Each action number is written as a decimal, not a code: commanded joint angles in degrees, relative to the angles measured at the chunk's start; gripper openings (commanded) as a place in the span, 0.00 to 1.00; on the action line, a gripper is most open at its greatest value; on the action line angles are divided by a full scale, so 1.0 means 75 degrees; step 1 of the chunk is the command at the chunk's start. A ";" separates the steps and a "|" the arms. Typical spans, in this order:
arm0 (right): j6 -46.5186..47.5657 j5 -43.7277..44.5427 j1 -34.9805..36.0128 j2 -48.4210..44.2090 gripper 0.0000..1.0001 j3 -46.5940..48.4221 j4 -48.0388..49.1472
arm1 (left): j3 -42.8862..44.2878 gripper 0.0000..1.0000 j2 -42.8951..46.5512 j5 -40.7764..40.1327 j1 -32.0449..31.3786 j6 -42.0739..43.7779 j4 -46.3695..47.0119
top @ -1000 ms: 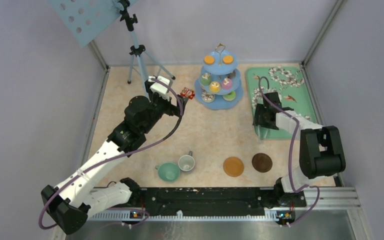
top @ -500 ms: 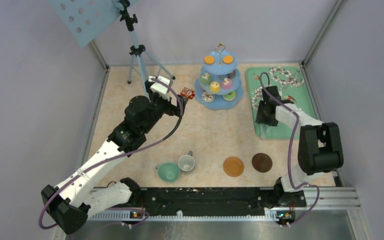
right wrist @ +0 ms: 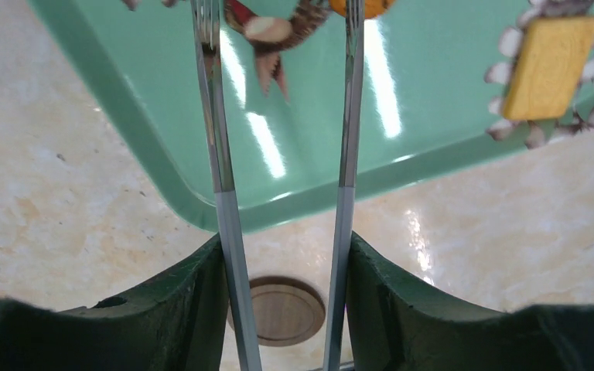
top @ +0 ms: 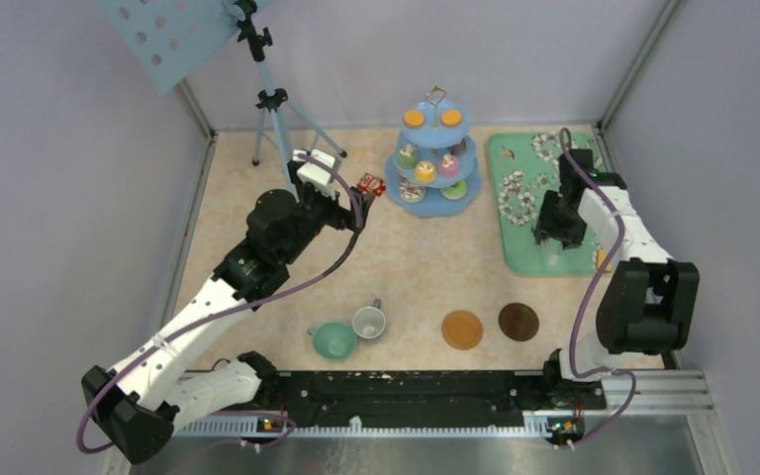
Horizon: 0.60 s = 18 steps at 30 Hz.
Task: Serve the afternoon tea
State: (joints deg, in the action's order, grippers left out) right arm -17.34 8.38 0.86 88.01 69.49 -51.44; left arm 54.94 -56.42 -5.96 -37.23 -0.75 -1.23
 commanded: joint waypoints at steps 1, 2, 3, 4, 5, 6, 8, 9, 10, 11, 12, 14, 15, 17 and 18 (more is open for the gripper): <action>0.0296 -0.0833 -0.0751 -0.0421 0.50 0.0502 -0.0862 | -0.0023 0.99 0.0011 0.0114 -0.0018 -0.0146 0.0411; 0.0322 -0.0952 -0.0917 -0.0425 0.50 0.0635 -0.0946 | -0.0015 0.99 0.0011 0.0114 -0.0025 -0.0146 0.0411; 0.0325 -0.1049 -0.1039 -0.0409 0.50 0.0717 -0.1024 | -0.0023 0.99 0.0011 0.0125 -0.0033 -0.0146 0.0411; 0.0346 -0.1184 -0.1149 -0.0383 0.50 0.0780 -0.1127 | -0.0021 0.99 0.0022 0.0120 -0.0028 -0.0146 0.0411; 0.0369 -0.1329 -0.1238 -0.0325 0.50 0.0862 -0.1243 | -0.0024 0.99 0.0023 0.0117 -0.0029 -0.0146 0.0412; 0.0389 -0.1346 -0.1306 -0.0261 0.50 0.0918 -0.1349 | -0.0024 0.99 0.0033 0.0115 -0.0028 -0.0143 0.0411; 0.0437 -0.1276 -0.1350 -0.0168 0.50 0.1011 -0.1484 | -0.0023 0.99 0.0055 0.0105 -0.0046 -0.0146 0.0411; 0.0452 -0.1269 -0.1373 -0.0141 0.50 0.1045 -0.1538 | -0.0024 0.99 0.0067 0.0097 -0.0060 -0.0140 0.0417; 0.0467 -0.1270 -0.1402 -0.0109 0.51 0.1076 -0.1540 | -0.0021 0.99 0.0070 0.0092 -0.0070 -0.0135 0.0422; 0.0485 -0.1302 -0.1429 -0.0045 0.51 0.1103 -0.1571 | -0.0031 0.99 0.0061 0.0091 -0.0074 -0.0134 0.0424; 0.0501 -0.1349 -0.1469 0.0042 0.52 0.1150 -0.1592 | -0.0028 0.99 0.0059 0.0091 -0.0091 -0.0134 0.0423; 0.0523 -0.1348 -0.1500 0.0220 0.52 0.1262 -0.1643 | -0.0036 0.99 0.0060 0.0091 -0.0107 -0.0128 0.0422; 0.0529 -0.1303 -0.1508 0.0305 0.52 0.1325 -0.1672 | -0.0030 0.99 0.0058 0.0075 -0.0109 -0.0122 0.0423; 0.0520 -0.1158 -0.1509 0.0486 0.52 0.1446 -0.1750 | -0.0042 0.99 0.0050 0.0052 -0.0121 -0.0110 0.0422; 0.0520 -0.1143 -0.1510 0.0544 0.52 0.1466 -0.1761 | -0.0037 0.99 0.0041 0.0045 -0.0121 -0.0102 0.0428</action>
State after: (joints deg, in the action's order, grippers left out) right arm -14.04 -0.73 -9.72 89.82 76.95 -63.40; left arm 54.83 -56.42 -5.58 -37.78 -1.37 -1.23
